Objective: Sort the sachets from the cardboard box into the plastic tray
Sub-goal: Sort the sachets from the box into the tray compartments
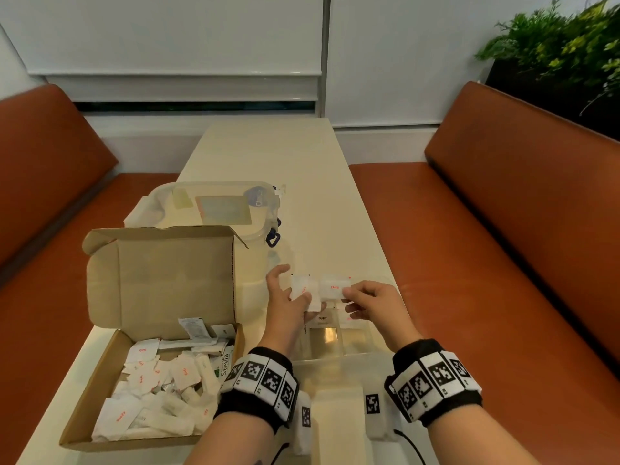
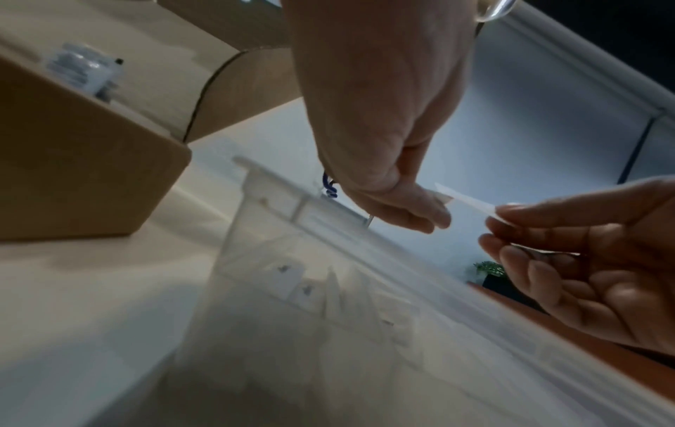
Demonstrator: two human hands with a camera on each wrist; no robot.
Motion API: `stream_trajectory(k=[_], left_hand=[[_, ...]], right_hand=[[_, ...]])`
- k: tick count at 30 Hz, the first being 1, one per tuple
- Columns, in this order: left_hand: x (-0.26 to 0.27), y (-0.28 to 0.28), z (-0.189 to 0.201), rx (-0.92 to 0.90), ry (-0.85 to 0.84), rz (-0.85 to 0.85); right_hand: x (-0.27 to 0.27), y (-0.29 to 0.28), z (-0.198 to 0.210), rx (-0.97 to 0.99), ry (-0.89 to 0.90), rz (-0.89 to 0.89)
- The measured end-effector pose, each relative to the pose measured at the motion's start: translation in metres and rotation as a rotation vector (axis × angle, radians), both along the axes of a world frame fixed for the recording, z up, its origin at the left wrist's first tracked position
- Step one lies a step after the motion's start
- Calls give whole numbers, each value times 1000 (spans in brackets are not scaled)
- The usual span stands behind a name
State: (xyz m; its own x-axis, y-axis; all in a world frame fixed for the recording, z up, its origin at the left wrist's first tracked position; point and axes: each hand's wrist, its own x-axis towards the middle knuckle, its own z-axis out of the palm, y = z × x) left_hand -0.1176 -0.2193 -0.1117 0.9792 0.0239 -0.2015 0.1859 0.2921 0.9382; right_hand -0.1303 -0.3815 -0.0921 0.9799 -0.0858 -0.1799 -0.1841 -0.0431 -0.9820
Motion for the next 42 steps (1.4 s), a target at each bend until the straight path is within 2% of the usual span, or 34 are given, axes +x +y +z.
stream_trajectory(k=[3,7,12,16,20,23,25,27,31,36,42], left_hand=[[-1,-3,5,154,-30,-86],[-1,-8,7,220,10,-110],[-2,-14,9,118,37,-158],[-5,-17,8,110,29,-124],[-6,-15,4,33,26,-33],[-7,-12,0,-12,39,-11],[-10,-10,-2,0,30,-5],[-10,-6,-5,10,30,19],[-10,3,-10,17,17,51],[-12,7,-16,1,-10,61],[-13,5,-19,-4,-23,62]], right_hand=[[0,-6,5,11,-47,-18],[5,-12,14,-142,-149,1],[12,-10,26,-439,-178,182],[12,-3,25,-425,-183,137],[7,-1,16,-354,-103,110],[6,0,11,-367,-113,95],[9,-2,9,-447,-118,80],[13,-6,7,-610,-103,66],[15,-11,-4,-888,-4,132],[14,-11,-22,-1021,33,212],[15,-10,-33,-1125,-29,238]])
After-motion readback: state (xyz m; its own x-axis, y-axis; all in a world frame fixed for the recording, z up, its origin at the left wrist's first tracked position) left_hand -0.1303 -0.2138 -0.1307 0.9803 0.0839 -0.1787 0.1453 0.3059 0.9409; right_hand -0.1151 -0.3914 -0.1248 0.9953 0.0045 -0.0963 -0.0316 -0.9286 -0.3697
